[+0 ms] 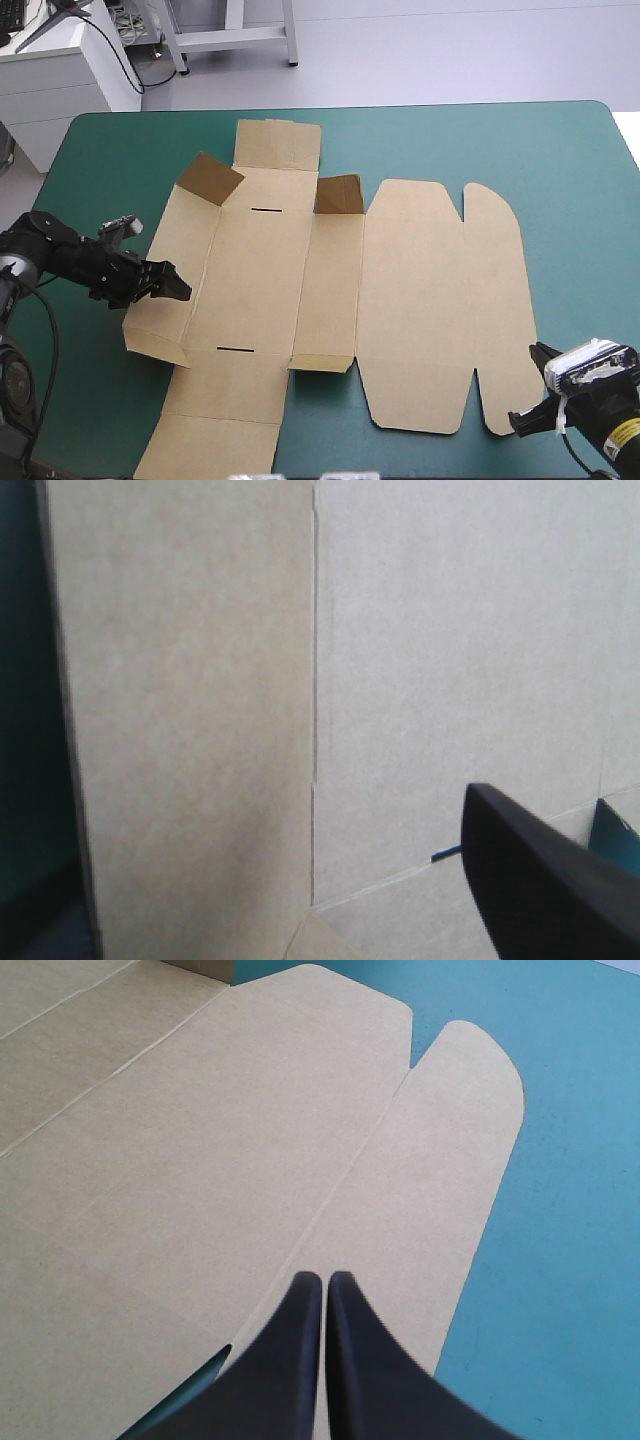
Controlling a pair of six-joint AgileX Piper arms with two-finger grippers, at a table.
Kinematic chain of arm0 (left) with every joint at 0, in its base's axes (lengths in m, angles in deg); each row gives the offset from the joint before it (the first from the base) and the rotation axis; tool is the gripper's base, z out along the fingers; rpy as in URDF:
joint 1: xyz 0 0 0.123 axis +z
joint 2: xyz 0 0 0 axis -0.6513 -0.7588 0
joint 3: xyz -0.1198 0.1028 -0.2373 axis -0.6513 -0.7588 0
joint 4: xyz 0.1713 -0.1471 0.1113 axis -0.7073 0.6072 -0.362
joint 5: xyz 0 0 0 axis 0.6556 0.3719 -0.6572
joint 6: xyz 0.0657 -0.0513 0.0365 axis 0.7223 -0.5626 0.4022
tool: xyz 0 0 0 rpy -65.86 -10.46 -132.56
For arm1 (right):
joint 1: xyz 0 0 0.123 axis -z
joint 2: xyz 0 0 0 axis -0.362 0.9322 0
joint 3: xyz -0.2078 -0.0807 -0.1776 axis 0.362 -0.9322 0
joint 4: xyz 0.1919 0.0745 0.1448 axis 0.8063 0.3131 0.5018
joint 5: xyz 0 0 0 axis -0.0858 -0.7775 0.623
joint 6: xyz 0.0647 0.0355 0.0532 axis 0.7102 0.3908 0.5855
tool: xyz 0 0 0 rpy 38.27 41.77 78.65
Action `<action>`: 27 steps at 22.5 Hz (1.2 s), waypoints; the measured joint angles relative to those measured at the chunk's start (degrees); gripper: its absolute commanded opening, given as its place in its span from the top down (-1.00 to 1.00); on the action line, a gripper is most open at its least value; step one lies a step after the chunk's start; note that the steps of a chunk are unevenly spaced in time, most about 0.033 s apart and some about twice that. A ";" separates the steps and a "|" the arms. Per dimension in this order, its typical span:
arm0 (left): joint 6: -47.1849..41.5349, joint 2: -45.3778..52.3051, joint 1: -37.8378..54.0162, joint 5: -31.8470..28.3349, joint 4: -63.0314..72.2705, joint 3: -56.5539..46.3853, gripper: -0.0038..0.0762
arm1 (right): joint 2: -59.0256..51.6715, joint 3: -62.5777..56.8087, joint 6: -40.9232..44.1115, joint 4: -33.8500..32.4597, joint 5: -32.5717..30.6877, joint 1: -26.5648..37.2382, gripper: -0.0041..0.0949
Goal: Fold the box
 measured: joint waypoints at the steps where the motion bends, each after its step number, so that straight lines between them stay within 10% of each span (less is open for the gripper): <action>1: -0.24 0.06 0.00 0.00 0.04 -0.50 -0.46 | 0.00 0.00 0.00 0.00 0.14 0.00 0.92; 8: -0.83 0.06 -0.51 -0.05 -0.02 -1.71 -0.28 | 0.00 0.00 0.00 -0.06 0.46 0.00 0.92; 13: -3.37 0.06 -0.62 -0.11 -3.39 -1.71 0.91 | 0.00 0.00 0.00 -0.06 0.46 0.00 0.92; 27: -10.76 0.37 -15.36 1.44 -29.37 17.05 0.92 | 0.00 0.00 0.00 1.14 -0.99 0.00 0.92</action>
